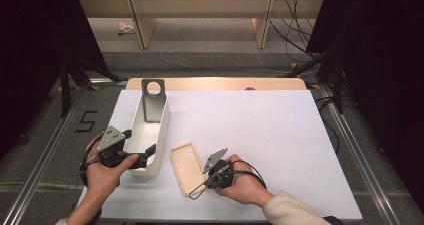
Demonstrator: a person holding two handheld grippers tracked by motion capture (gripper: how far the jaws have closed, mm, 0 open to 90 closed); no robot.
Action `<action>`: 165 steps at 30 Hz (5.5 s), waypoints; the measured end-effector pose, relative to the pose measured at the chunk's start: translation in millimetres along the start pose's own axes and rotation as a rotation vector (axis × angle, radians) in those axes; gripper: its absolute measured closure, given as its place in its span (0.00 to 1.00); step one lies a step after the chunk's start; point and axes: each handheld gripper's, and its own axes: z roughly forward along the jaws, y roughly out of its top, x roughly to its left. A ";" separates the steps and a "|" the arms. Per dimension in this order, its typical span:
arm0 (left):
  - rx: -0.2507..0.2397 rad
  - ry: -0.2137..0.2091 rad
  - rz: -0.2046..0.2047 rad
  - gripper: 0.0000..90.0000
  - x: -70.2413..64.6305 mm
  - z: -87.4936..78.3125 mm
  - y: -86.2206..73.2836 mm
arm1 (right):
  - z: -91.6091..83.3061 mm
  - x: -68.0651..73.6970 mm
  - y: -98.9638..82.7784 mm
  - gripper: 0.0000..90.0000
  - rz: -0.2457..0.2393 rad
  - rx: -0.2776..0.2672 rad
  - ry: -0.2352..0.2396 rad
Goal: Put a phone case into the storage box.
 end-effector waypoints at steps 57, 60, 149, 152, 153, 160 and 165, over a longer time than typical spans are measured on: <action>-0.007 0.005 -0.001 0.00 0.7 -0.6 0.9 | 15.1 8.0 40.1 0.34 -0.421 0.135 0.024; -0.007 0.004 -0.002 0.00 0.7 -0.6 0.9 | 15.9 8.1 40.4 0.34 -0.424 0.141 0.024; -0.006 -0.008 0.003 0.00 -0.2 0.2 0.7 | 33.8 31.4 56.4 0.95 -0.695 0.349 0.042; -0.006 -0.007 0.003 0.00 0.0 0.1 0.7 | 33.5 31.6 56.4 0.96 -0.699 0.351 0.041; -0.007 -0.006 0.002 0.00 -0.1 0.1 0.6 | 33.4 31.5 56.4 0.96 -0.701 0.350 0.042; -0.010 -0.006 0.000 0.00 0.3 -0.3 0.7 | 32.5 30.5 55.9 0.97 -0.690 0.345 0.052; -0.011 -0.006 0.001 0.00 0.3 -0.4 0.8 | 30.6 28.9 54.7 0.98 -0.683 0.340 0.052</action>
